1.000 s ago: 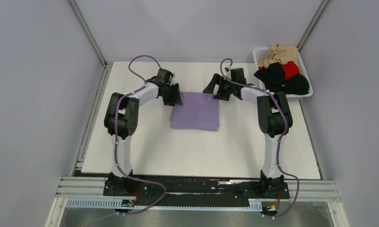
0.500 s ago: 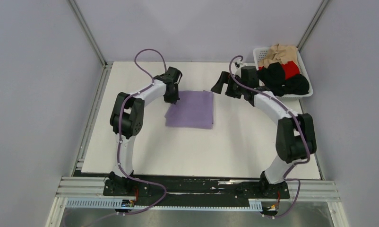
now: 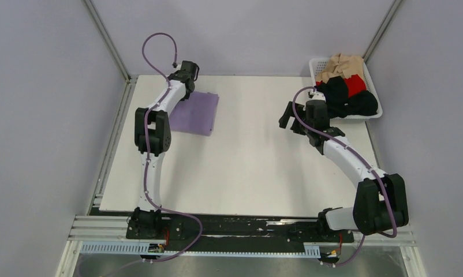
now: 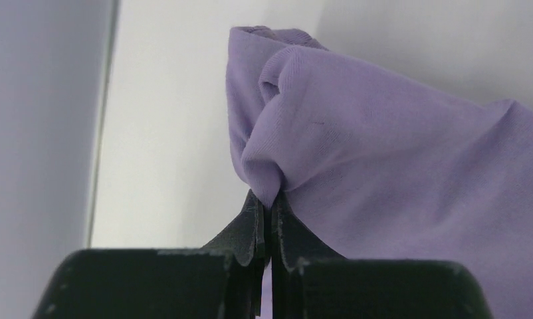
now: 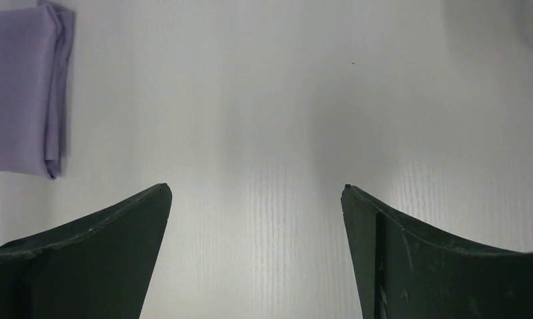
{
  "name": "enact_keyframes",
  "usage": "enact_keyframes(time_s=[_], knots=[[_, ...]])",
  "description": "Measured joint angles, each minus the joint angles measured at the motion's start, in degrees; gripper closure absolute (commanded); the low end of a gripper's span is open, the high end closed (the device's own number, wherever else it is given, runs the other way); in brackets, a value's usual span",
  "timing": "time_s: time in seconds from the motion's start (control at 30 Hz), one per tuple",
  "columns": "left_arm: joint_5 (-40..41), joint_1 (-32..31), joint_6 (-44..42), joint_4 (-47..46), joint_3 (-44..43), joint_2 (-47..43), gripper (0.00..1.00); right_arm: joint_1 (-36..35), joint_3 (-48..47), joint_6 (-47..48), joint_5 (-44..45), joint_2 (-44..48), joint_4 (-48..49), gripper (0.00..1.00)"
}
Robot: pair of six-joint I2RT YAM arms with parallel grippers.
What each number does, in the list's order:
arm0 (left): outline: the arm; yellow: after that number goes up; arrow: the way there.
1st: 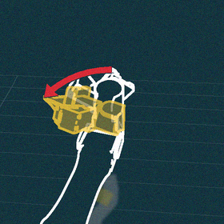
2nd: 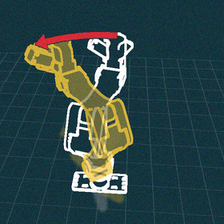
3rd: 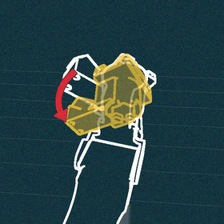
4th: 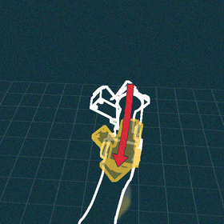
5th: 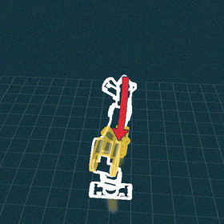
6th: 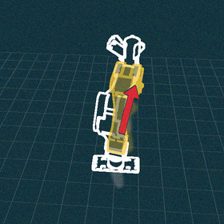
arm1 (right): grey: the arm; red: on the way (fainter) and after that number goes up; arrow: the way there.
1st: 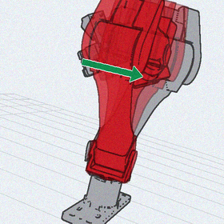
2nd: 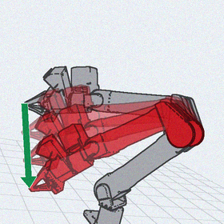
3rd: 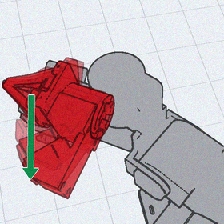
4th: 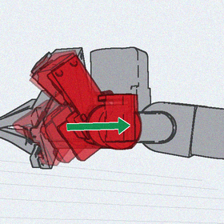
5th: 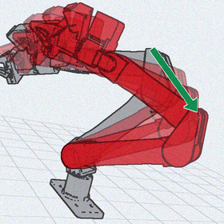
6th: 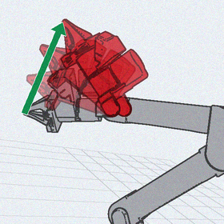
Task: Fold and stack the t-shirts
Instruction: Put the neatly folded tshirt into the corner of the board with the left arm
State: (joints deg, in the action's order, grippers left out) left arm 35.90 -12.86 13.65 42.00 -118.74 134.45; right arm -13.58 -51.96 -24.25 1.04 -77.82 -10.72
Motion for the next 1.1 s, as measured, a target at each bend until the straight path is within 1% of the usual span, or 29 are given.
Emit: enact_keyframes(time_s=[0.13,0.2,0.4,0.63,0.87,0.9,0.93,0.97,1.0,1.03,1.1], knots=[[2.6,4.33,-4.39,0.17,-7.89,5.64,1.0,0.04,0.55,0.26,2.47,0.48,0.0,0.0],[2.97,6.08,-5.75,-0.04,-9.77,7.15,1.0,0.04,0.55,0.63,3.63,0.61,0.04,0.0],[3.06,9.88,-7.93,-2.25,-12.09,9.16,1.0,0.04,0.57,1.07,7.19,0.61,0.07,0.0],[3.19,12.7,-10.45,-4.79,-17.11,11.89,1.0,0.04,0.57,1.07,8.55,0.61,0.07,0.0],[3.21,14.64,-11.08,-7.5,-17.86,12.37,1.0,0.04,0.57,1.07,9.44,0.61,0.07,0.0],[3.21,14.91,-11.13,-7.63,-18.01,12.66,0.9,0.04,0.57,1.07,9.55,0.61,0.07,0.0],[3.28,15.15,-11.17,-7.65,-18.23,12.94,0.83,0.04,0.57,1.07,9.6,0.61,0.07,0.0],[3.5,15.34,-11.32,-7.8,-18.4,13.29,0.6,0.04,0.57,1.05,9.68,0.61,0.07,0.0],[3.74,15.5,-11.47,-7.96,-18.47,13.51,0.42,0.04,0.57,1.05,9.84,0.61,0.07,0.0],[4.2,15.61,-11.47,-8.11,-18.47,13.7,0.12,0.04,0.57,1.05,9.9,0.61,0.07,0.0],[4.87,15.74,-12.07,-8.44,-18.47,13.77,0.02,0.04,0.57,1.03,10.01,0.61,0.07,0.0]])
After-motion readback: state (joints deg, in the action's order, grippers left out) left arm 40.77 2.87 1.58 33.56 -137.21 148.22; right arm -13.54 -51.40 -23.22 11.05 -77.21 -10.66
